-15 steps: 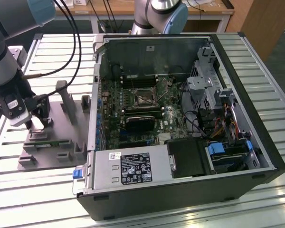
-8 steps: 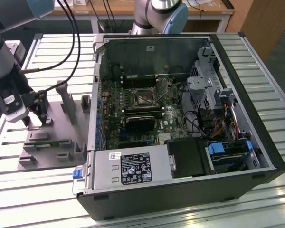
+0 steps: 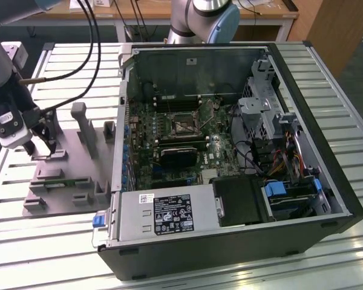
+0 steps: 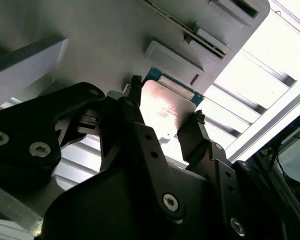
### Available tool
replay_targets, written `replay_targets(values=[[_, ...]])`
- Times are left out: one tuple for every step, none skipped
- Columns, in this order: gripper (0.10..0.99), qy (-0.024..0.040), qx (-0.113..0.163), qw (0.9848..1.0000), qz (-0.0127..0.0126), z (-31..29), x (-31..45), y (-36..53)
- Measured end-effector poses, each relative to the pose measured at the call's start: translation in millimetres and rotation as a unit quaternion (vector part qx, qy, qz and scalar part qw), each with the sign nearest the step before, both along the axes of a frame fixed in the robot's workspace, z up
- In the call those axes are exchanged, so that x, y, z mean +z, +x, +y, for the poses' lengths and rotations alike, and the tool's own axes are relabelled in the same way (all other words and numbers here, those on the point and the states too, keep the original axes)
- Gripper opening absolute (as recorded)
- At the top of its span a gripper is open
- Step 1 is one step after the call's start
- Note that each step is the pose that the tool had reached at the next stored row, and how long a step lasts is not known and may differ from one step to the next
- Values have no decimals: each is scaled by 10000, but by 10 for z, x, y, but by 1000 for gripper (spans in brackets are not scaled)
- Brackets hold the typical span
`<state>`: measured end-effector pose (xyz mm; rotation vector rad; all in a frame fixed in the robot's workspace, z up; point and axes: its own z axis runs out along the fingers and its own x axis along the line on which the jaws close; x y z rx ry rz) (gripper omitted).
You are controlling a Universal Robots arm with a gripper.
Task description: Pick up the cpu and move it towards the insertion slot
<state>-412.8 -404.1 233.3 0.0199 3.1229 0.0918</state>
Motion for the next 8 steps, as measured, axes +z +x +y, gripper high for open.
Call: replay_targets(values=[[541, 0, 0, 10000, 0, 0, 24, 0], [541, 0, 0, 10000, -1, 0, 49, 0], [541, 0, 0, 10000, -3, 0, 75, 0], [541, 0, 0, 10000, -5, 0, 102, 0], [541, 0, 0, 10000, -7, 0, 128, 0], [541, 0, 1, 10000, -9, -1, 153, 0], [541, 0, 1, 10000, -12, 0, 177, 0], [541, 0, 0, 10000, -14, 0, 201, 0]])
